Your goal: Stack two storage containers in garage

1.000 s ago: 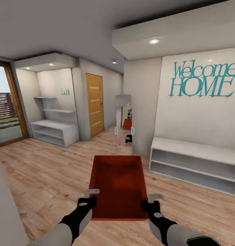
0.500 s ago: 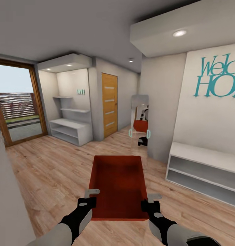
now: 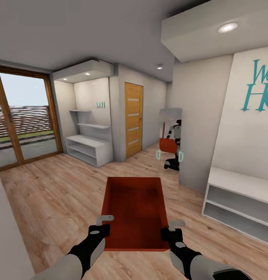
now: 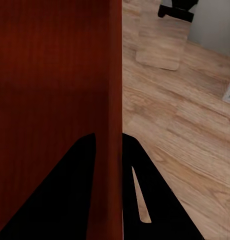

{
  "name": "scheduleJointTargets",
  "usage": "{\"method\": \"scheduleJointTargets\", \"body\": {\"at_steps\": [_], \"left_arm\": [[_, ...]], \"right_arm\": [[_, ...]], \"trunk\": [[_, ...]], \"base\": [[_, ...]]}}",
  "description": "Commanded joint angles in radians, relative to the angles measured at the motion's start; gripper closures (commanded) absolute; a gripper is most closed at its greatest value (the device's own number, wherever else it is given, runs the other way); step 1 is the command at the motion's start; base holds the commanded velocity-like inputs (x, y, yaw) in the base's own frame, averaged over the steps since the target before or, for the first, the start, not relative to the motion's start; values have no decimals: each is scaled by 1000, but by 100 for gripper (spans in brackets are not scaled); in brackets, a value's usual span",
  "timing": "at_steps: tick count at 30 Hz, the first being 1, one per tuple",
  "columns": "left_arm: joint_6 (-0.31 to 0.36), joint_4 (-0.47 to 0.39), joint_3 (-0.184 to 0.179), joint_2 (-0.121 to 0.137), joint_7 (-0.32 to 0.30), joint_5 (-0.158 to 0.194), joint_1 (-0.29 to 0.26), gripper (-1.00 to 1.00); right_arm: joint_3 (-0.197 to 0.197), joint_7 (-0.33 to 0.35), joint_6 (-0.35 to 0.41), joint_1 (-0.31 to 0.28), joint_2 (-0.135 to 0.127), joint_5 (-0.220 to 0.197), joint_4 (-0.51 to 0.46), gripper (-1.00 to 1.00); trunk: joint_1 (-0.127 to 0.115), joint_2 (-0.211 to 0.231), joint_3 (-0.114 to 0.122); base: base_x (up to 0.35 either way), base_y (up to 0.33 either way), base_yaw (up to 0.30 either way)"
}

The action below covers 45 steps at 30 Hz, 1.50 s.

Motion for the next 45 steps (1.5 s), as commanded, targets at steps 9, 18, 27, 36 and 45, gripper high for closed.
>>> {"method": "scheduleJointTargets", "body": {"at_steps": [9, 18, 27, 36, 45], "left_arm": [[-18, -5, 52, 3, 15, -18, -1, 100], [-20, -5, 52, 4, 15, -18, -1, 100], [-20, -5, 52, 4, 15, -18, -1, 100], [-18, -5, 53, 3, 15, -18, -1, 100], [-18, -5, 53, 3, 15, -18, -1, 100]], "right_arm": [[-54, 2, 3, 0, 1, 14, 1, 100], [-54, 2, 3, 0, 1, 14, 1, 100], [-54, 3, 3, 0, 1, 14, 1, 100], [-54, 2, 3, 0, 1, 14, 1, 100], [-54, 2, 3, 0, 1, 14, 1, 100]], "trunk": [[1, -1, -2], [1, -1, -2], [1, -1, -2], [1, -1, -2], [1, -1, -2]], "base": [[319, 0, 1], [319, 0, 0], [319, 0, 0], [319, 0, 26], [319, 0, 244]]}}
